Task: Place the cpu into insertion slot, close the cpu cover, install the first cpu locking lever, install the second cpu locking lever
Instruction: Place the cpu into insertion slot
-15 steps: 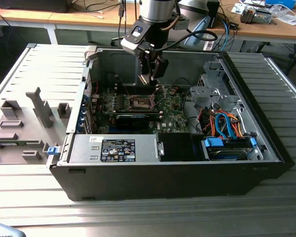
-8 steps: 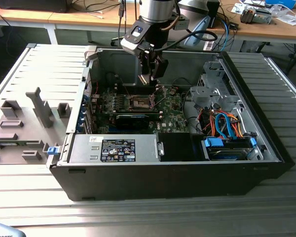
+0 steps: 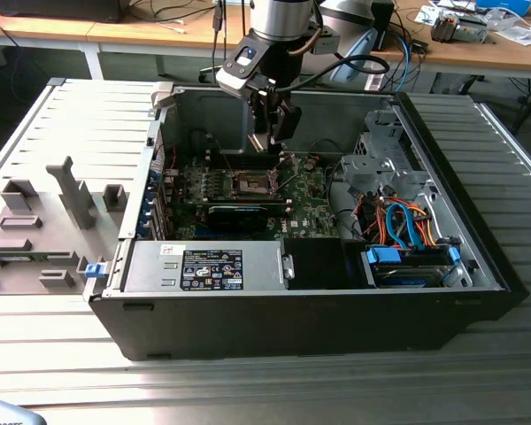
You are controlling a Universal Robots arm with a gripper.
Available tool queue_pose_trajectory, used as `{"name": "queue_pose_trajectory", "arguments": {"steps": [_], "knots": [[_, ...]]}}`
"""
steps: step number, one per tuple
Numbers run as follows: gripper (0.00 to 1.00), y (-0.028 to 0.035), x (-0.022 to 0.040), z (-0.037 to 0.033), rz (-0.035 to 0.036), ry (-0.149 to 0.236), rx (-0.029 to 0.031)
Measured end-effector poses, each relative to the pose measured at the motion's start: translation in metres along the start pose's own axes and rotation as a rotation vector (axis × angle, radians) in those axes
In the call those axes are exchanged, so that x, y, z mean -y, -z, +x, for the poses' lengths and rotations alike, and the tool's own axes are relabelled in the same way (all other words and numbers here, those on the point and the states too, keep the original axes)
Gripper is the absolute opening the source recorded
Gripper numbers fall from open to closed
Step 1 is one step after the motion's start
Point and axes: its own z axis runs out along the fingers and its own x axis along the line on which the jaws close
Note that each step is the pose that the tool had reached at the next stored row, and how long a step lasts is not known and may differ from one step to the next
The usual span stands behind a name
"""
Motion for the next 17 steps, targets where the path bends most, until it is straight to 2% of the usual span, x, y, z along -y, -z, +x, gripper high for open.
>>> {"name": "queue_pose_trajectory", "arguments": {"steps": [3,8,17], "knots": [[0.55,-0.0001,0.0000,0.0000,0.0002,-0.007,-0.0001],[0.55,-0.0005,0.0000,0.0000,0.0010,-0.048,-0.0010],[0.55,-0.0007,0.0000,0.0000,0.0017,-0.080,-0.0016]]}}
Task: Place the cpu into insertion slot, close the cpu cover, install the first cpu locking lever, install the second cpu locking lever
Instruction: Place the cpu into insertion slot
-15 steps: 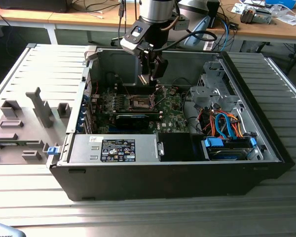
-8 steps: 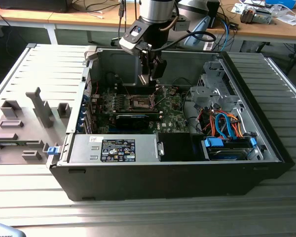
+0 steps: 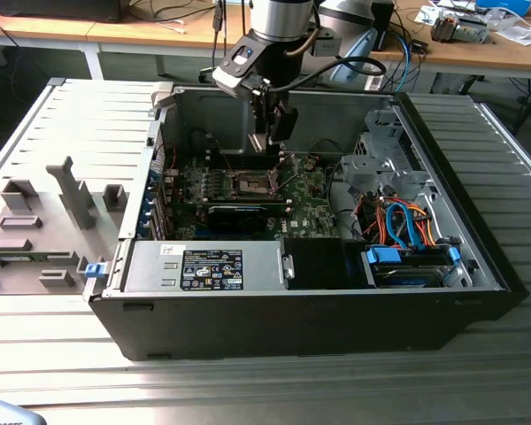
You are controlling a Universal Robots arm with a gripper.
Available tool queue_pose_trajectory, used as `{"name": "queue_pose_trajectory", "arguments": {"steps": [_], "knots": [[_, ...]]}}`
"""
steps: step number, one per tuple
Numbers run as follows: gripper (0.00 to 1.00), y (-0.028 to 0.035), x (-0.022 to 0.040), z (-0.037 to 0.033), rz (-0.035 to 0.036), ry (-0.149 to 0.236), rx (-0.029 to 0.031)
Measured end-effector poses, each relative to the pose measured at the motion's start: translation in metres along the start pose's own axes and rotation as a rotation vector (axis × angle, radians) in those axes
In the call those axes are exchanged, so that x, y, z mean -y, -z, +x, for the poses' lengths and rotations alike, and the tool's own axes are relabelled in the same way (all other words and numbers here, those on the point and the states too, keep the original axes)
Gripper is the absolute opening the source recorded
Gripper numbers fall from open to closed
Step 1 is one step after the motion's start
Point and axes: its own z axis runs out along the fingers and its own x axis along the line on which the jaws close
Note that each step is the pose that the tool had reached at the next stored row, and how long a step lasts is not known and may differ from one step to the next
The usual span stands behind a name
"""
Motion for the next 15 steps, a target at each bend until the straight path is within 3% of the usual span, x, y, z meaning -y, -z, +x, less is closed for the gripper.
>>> {"name": "queue_pose_trajectory", "arguments": {"steps": [15], "knots": [[0.55,-0.0004,0.0000,0.0000,0.0010,-0.045,-0.0010]]}}
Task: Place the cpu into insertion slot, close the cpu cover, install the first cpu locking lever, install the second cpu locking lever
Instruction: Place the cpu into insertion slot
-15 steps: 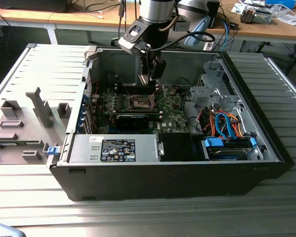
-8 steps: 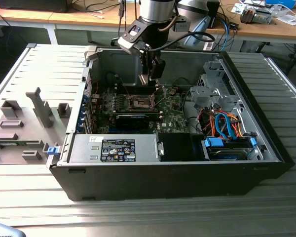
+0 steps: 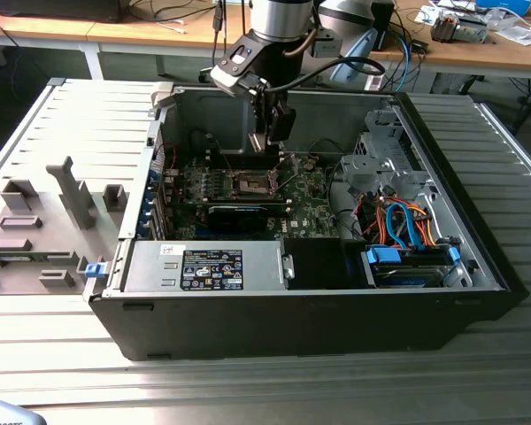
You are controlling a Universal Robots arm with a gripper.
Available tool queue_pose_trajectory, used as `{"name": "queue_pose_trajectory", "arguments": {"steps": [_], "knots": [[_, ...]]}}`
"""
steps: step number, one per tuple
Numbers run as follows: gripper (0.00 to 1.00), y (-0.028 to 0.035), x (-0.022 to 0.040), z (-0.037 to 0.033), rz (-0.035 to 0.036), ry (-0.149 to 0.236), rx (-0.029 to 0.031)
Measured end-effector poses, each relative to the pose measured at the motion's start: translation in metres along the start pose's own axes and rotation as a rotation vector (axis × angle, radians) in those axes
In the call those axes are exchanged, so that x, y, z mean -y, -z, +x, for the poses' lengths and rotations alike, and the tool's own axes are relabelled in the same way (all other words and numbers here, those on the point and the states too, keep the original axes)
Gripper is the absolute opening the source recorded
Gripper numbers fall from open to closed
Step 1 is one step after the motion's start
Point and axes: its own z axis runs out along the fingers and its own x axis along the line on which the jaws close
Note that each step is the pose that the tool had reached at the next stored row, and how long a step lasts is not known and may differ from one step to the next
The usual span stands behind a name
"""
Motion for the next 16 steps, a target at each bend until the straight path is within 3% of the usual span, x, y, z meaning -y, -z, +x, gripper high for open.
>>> {"name": "queue_pose_trajectory", "arguments": {"steps": [16], "knots": [[0.55,-0.0005,0.0000,0.0000,0.0008,-0.039,-0.0008]]}}
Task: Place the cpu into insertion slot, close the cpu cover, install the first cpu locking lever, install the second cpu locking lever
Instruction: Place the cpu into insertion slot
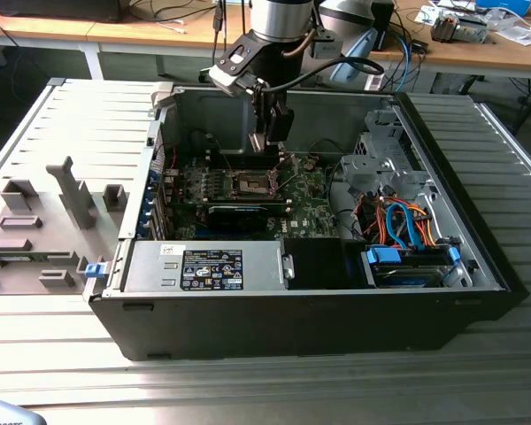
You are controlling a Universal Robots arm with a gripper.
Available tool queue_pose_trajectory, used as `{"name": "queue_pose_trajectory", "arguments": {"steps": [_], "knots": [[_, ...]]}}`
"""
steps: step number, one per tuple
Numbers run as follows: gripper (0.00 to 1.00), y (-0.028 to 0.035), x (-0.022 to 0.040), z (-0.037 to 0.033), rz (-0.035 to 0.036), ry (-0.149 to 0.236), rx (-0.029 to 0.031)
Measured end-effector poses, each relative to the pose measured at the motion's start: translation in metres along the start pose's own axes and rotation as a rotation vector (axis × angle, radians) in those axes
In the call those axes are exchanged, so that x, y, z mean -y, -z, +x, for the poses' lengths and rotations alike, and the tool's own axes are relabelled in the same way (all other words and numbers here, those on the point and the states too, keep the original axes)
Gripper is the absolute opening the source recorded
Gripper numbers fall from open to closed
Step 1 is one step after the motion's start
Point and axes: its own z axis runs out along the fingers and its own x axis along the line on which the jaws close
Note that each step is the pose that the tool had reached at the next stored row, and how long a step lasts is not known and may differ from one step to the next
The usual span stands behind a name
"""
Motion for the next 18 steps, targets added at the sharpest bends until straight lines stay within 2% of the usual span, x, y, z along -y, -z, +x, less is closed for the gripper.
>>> {"name": "queue_pose_trajectory", "arguments": {"steps": [18], "knots": [[0.55,-0.0005,0.0000,0.0000,0.0009,-0.045,-0.0010]]}}
